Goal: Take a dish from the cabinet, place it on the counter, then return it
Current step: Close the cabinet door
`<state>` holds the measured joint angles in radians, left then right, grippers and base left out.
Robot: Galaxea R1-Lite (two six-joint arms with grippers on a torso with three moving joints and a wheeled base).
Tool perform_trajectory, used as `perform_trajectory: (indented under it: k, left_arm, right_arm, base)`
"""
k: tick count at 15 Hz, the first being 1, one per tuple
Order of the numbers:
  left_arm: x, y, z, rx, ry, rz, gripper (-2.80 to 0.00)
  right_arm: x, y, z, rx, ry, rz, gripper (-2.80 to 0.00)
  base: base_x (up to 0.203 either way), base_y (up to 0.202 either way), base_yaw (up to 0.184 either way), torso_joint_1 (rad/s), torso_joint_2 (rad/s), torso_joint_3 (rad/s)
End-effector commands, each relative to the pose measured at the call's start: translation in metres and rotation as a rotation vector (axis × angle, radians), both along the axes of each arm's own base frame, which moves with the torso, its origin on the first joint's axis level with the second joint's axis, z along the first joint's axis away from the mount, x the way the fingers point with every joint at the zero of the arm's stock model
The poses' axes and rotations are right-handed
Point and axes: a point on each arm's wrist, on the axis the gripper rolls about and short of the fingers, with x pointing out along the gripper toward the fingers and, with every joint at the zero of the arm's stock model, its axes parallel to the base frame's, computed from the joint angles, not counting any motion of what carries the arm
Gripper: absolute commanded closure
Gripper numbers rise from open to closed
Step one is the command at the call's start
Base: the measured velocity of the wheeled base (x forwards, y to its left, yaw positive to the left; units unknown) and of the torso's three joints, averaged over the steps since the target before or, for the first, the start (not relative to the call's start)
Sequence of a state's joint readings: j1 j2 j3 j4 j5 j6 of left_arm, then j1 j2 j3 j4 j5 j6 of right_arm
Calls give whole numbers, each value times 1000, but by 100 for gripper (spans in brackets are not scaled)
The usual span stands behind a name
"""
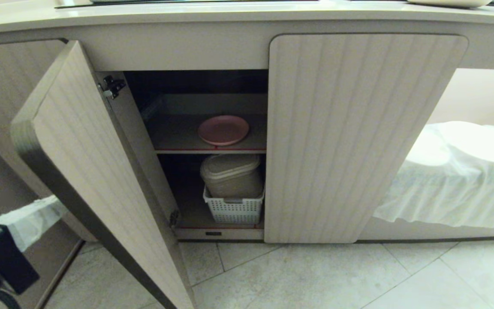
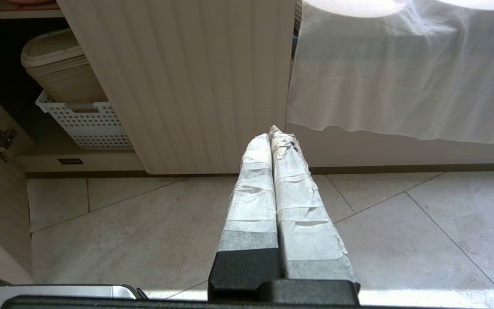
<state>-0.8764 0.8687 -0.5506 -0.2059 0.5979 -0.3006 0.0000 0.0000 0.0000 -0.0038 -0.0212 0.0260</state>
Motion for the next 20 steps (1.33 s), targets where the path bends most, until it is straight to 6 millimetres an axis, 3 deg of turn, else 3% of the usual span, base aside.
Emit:
perform_trajectory:
  k: [1,11,20]
  left_arm:
    - [6,-7,-2,14,11,8,0]
    - [25,-29,0,18,10,6,0]
    - [50,-60,16,34,20,3,0]
  right_arm:
    - [0,0,0,0,-1,0,0]
    - [0,0,0,0,-1,0,0]
    - [0,0,0,0,-1,0,0]
  base:
    - [0,0,0,0,0,0]
    - [0,0,0,0,0,0]
    - [0,0,0,0,0,0]
